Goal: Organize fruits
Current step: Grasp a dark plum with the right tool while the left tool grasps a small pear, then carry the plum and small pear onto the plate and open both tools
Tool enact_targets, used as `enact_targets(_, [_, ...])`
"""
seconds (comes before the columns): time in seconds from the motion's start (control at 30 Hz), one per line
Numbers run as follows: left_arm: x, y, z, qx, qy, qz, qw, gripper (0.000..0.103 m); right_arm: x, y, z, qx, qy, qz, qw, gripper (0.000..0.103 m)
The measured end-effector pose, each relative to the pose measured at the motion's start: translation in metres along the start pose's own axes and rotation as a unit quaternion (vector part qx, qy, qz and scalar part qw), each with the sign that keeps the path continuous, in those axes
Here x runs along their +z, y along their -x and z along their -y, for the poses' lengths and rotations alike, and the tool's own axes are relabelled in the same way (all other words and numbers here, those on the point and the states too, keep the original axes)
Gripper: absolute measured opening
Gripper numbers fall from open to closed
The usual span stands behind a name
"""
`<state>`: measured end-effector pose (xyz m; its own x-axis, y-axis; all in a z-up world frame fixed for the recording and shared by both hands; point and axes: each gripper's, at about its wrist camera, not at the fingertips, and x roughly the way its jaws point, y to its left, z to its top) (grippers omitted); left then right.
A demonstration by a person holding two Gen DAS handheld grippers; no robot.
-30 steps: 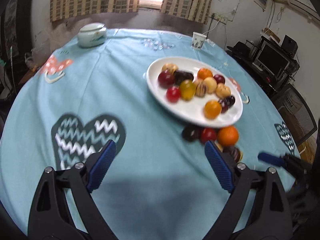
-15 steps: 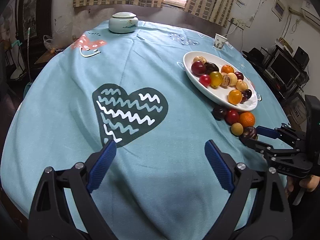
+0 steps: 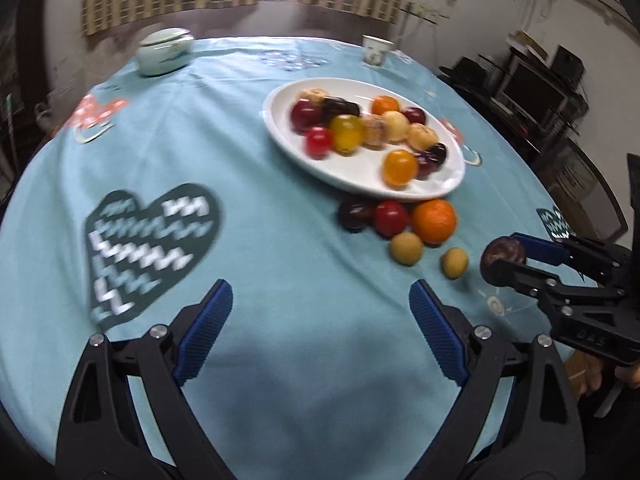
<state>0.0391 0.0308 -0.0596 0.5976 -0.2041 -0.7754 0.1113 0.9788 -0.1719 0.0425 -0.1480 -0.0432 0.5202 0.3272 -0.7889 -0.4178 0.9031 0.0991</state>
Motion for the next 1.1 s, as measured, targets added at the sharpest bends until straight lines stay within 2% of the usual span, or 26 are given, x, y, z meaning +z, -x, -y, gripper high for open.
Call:
enact_targets(0.13, [0.009, -0.034, 0.033, 0.012, -0.045, -0.013, 0.9988, 0.092, -0.025, -0.007, 0.046, -0.013, -0.071, -0.011, 0.997, 0.042])
enact_targets(0.33, [0.013, -0.064, 0.059, 0.038, -0.076, -0.024, 0.9961, 0.088, -0.036, -0.012, 0.068, 0.012, -0.097, -0.005, 0.995, 0.043])
enact_targets(0.4, [0.014, -0.072, 0.06, 0.039, -0.072, -0.033, 0.9961, 0.072, -0.039, -0.011, 0.067, 0.013, -0.093, -0.004, 0.996, 0.043])
enact_targets(0.43, [0.016, -0.078, 0.061, 0.038, -0.069, -0.041, 0.9961, 0.055, -0.04, -0.012, 0.067, 0.012, -0.093, -0.005, 0.996, 0.043])
enact_targets(0.53, [0.017, -0.082, 0.066, 0.051, -0.079, -0.036, 0.9949, 0.053, -0.046, -0.016, 0.072, 0.008, -0.1, -0.023, 0.995, 0.044])
enact_targets(0.63, [0.017, -0.083, 0.068, 0.047, -0.08, -0.033, 0.9951, 0.046, -0.05, -0.015, 0.072, 0.013, -0.099, -0.019, 0.995, 0.046])
enact_targets(0.73, [0.016, -0.079, 0.067, 0.028, -0.075, -0.033, 0.9963, 0.029, -0.05, -0.016, 0.069, 0.005, -0.087, -0.025, 0.996, 0.046])
enact_targets(0.87, [0.01, -0.069, 0.062, 0.009, -0.061, -0.036, 0.9975, 0.029, -0.051, -0.016, 0.058, -0.019, -0.062, -0.036, 0.997, 0.044])
enact_targets(1.1, [0.002, -0.042, 0.049, -0.011, -0.041, -0.024, 0.9988, 0.029, -0.042, 0.003, 0.056, 0.004, -0.092, -0.002, 0.996, 0.042])
